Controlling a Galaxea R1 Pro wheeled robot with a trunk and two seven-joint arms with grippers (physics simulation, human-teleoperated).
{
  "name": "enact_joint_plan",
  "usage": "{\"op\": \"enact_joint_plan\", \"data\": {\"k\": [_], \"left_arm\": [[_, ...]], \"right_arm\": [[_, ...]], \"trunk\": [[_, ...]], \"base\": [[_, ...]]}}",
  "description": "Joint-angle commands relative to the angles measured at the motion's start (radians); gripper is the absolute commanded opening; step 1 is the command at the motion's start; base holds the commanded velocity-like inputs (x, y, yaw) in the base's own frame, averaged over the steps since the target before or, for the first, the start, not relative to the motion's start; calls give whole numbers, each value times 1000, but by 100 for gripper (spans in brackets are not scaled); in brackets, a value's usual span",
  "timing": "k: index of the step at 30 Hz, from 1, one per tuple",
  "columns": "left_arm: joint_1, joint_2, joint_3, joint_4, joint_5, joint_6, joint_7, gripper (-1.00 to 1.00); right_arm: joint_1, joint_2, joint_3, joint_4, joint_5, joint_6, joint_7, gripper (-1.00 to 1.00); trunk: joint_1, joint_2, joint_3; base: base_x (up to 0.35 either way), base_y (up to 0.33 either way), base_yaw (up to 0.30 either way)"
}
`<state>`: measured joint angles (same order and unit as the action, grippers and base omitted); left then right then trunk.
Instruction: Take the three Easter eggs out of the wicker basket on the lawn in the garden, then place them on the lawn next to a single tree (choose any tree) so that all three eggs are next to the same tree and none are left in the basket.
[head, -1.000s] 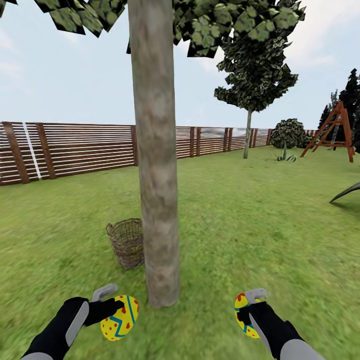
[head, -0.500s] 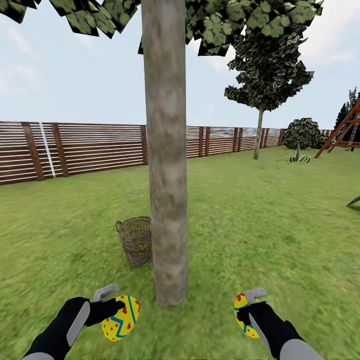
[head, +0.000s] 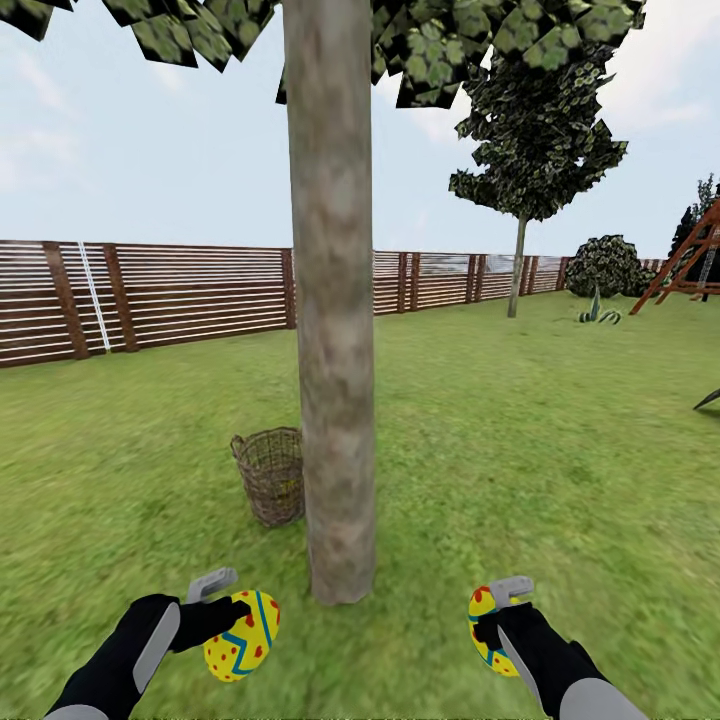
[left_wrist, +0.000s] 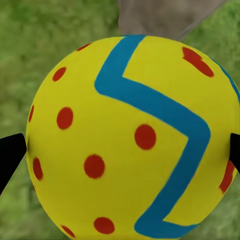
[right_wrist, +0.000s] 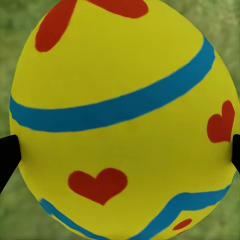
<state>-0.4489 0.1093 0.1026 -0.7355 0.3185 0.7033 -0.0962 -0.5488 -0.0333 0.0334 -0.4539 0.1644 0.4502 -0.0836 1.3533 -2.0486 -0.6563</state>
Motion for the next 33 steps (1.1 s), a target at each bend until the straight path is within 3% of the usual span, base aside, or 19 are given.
{"op": "enact_joint_plan", "data": {"k": [1, 8, 17, 33], "left_arm": [[-1, 0, 3, -1, -3, 5, -5, -100], [-1, 0, 3, -1, -3, 5, -5, -100], [-1, 0, 3, 0, -3, 5, -7, -100], [-1, -2, 3, 2, -3, 5, -5, -100]], "right_arm": [[0, 0, 3, -2, 6, 7, 0, -100], [0, 0, 3, -2, 6, 7, 0, -100], [0, -5, 1, 0, 7, 6, 7, -100], [0, -2, 3, -1, 11, 5, 2, -100]], "trunk": [[4, -8, -4], [31, -57, -26], [31, -57, -26], [92, -169, -76]], "base": [[0, 0, 0], [0, 0, 0], [0, 0, 0], [0, 0, 0]]}}
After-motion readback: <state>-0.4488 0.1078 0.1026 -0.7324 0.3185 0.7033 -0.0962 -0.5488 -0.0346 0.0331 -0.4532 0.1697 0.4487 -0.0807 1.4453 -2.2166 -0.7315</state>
